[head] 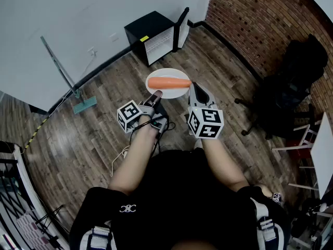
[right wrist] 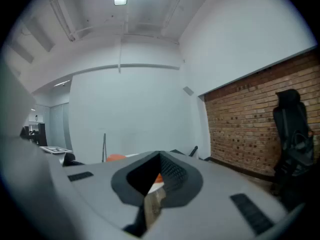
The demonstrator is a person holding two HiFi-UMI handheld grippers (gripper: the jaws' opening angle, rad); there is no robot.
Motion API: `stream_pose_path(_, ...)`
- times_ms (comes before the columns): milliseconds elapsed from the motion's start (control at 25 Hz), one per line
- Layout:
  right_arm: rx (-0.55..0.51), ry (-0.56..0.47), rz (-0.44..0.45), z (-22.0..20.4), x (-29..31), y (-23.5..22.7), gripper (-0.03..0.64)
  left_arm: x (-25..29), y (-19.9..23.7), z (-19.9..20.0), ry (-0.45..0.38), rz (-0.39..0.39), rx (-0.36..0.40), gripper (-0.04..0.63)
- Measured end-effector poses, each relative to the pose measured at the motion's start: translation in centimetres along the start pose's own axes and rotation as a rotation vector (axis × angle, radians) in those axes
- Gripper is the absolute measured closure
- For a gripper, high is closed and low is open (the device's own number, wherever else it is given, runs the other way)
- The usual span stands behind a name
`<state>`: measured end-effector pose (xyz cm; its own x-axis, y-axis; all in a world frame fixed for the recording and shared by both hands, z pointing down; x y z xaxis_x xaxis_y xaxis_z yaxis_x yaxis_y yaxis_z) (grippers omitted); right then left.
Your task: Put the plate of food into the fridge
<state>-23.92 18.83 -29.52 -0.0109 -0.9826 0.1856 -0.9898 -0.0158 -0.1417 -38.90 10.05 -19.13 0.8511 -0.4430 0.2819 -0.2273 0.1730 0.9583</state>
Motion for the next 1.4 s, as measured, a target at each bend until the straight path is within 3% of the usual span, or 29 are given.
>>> stream_pose_path(880,0.017,0.068,-0.054,-1.6,4.4,2.1,0.603,0.6,1.7,5.7,0.004,0.062,-0.088,0.575)
stream_pose_path(1200,0.053,0.080,-0.046,-1.2,10.1,-2.9,0.603,6.8,0.6,8.0,0.004,0.084,-0.064,0.575)
stream_pose_path(1400,0.062,0.081,-0.014,1.3,15.2,-8.0,0.603,12.9,-1.8,10.1,-0.026,0.087,-0.063,0.574)
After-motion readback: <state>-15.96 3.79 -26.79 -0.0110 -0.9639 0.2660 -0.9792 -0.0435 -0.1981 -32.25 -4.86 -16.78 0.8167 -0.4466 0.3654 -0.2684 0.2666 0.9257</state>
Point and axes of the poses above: the fingertips, and each gripper's own axes: x forward along the fingers, y to its left, z out of its top, the point moved 5 cm from there along -x, backward along the fingers, and after that the axes turned 10 degrees about z, right-handed, at the moved point
